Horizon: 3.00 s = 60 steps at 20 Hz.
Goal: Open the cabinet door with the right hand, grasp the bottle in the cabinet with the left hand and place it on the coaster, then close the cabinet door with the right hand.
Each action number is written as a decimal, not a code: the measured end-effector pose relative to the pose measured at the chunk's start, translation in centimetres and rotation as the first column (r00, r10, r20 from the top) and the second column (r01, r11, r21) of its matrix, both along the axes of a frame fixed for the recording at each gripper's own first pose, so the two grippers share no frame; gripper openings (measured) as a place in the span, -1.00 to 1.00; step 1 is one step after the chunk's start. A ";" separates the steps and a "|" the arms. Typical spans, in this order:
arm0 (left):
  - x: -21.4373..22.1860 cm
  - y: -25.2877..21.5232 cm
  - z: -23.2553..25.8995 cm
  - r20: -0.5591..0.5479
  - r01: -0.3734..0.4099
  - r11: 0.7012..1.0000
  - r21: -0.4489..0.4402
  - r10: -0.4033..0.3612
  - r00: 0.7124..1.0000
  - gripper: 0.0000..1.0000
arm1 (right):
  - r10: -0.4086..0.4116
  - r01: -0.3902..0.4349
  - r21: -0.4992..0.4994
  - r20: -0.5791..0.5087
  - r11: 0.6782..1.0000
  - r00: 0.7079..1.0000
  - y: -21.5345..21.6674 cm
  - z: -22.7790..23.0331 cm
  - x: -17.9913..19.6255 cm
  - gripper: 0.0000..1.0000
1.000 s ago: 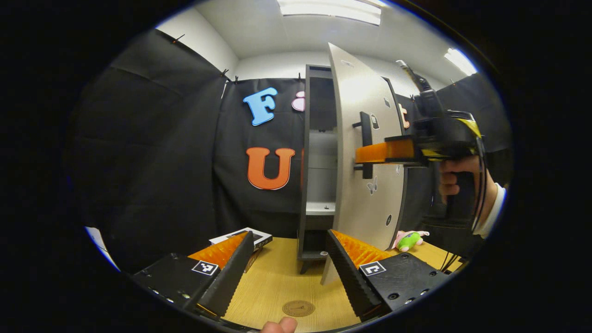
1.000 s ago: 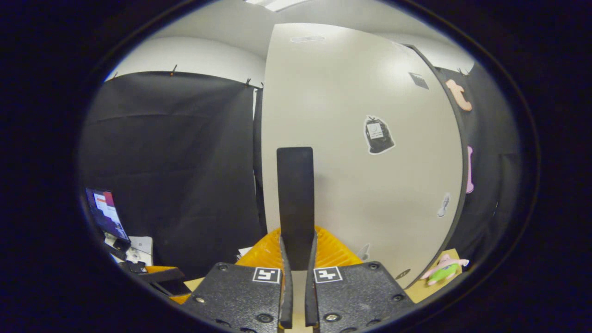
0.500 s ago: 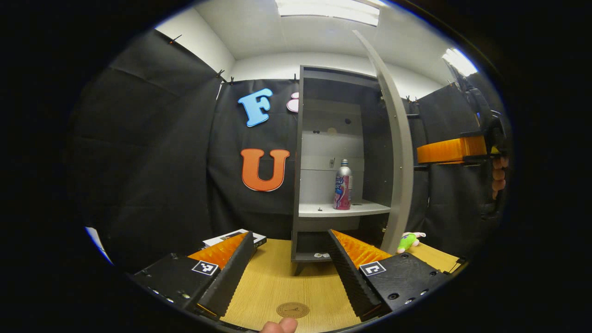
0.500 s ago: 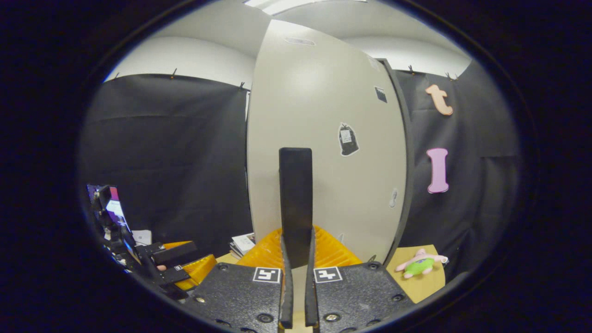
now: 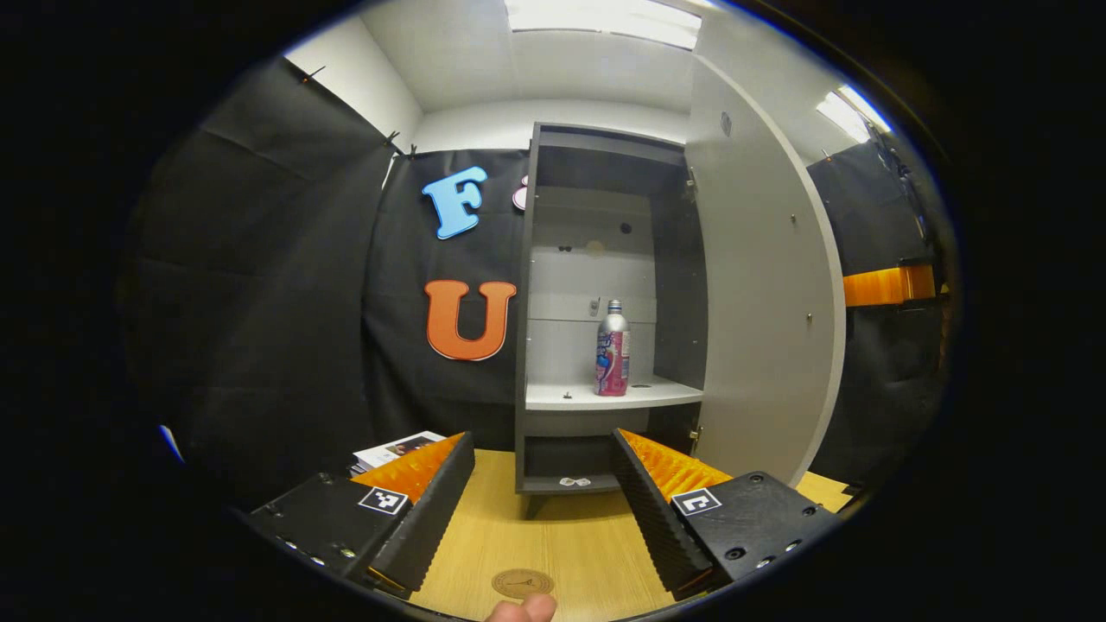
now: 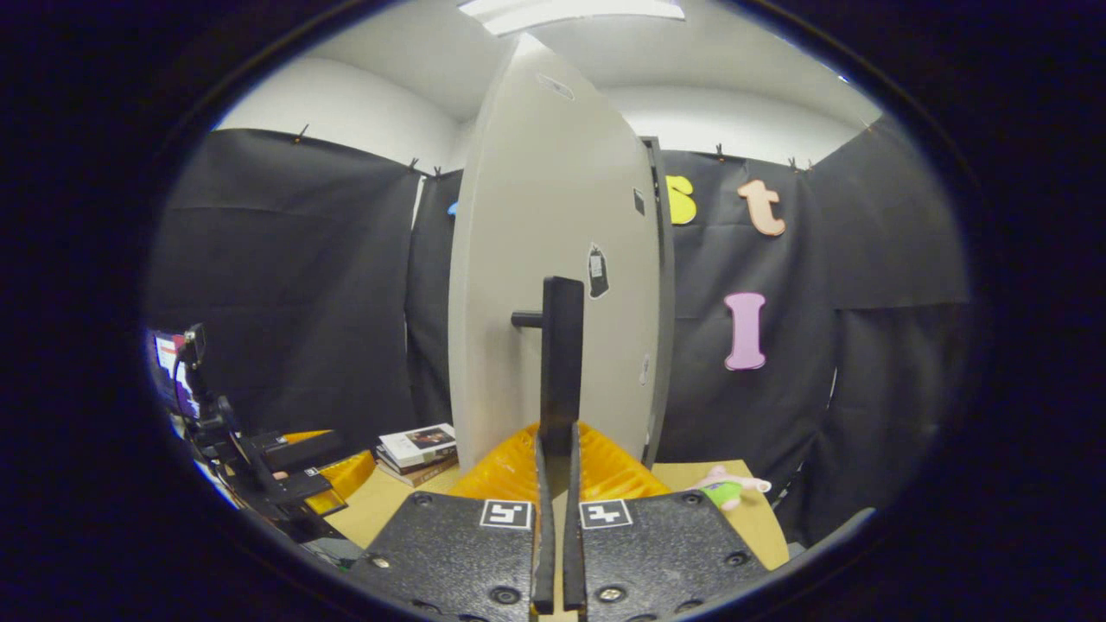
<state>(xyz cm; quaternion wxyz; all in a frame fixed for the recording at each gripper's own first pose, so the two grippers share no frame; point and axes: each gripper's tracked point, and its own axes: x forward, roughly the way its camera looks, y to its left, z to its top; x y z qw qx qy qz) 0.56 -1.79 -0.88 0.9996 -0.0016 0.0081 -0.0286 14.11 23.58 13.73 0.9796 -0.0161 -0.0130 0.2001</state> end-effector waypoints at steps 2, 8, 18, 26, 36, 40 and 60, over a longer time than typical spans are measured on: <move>-0.1 -0.9 0.0 -0.003 0.014 1.000 0.001 -0.014 1.000 0.90 | -0.013 0.013 0.031 -0.011 0.999 1.000 -0.2 -0.4 0.1 -0.91; -0.4 -3.2 -0.3 -0.010 0.046 0.999 -0.004 -0.046 0.999 0.89 | -0.088 0.088 0.051 0.009 0.995 0.996 -2.3 0.4 -0.4 -0.92; -1.5 -3.9 -0.5 -0.015 0.017 1.000 -0.002 -0.017 1.000 0.89 | -0.151 0.151 0.077 -0.007 0.986 0.989 -3.7 0.6 -0.3 -0.92; -1.6 -4.4 -0.5 -0.010 0.003 1.000 0.004 -0.003 1.000 0.89 | -0.174 0.177 0.144 -0.027 0.974 0.984 -3.0 0.5 -0.5 -0.93; -1.8 -4.9 -0.8 -0.020 0.001 1.000 0.002 -0.001 1.000 0.89 | -0.239 0.235 0.105 0.025 0.966 0.971 -7.9 -0.5 -3.9 -0.92; -1.7 -5.7 -0.6 -0.019 0.021 1.000 -0.005 -0.021 1.000 0.89 | -0.240 0.237 0.113 0.007 0.965 0.971 -8.4 -1.7 -3.5 -0.17; 25.4 -10.9 3.9 0.034 0.131 0.991 0.032 -0.132 0.991 0.89 | -0.233 0.232 0.080 0.008 0.969 0.972 -7.7 -1.7 -1.2 0.65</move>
